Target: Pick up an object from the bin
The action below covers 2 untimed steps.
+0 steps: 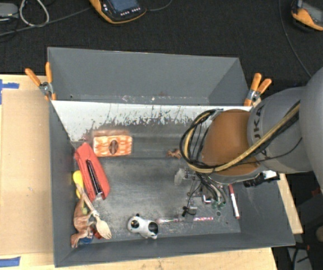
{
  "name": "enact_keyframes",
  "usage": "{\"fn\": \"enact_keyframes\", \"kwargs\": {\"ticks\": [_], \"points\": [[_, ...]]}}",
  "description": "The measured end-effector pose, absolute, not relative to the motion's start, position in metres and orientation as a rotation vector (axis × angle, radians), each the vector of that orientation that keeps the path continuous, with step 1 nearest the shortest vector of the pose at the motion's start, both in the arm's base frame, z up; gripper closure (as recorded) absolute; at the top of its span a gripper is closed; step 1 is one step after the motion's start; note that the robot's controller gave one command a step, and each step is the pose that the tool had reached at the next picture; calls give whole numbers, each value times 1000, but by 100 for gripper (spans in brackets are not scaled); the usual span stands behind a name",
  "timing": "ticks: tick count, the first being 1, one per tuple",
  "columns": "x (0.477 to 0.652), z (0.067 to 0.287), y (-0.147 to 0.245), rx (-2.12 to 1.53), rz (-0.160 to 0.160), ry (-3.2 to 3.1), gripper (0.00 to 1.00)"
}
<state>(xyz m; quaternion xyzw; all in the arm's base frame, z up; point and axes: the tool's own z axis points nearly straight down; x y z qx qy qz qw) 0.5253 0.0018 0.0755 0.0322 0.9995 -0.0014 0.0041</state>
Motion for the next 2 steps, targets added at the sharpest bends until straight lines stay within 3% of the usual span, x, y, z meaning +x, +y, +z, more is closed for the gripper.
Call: {"fn": "enact_keyframes", "kwargs": {"ticks": [1, 2], "points": [[481, 69, 9, 33, 9, 3155, 100], [481, 69, 9, 32, 9, 3155, 100]]}}
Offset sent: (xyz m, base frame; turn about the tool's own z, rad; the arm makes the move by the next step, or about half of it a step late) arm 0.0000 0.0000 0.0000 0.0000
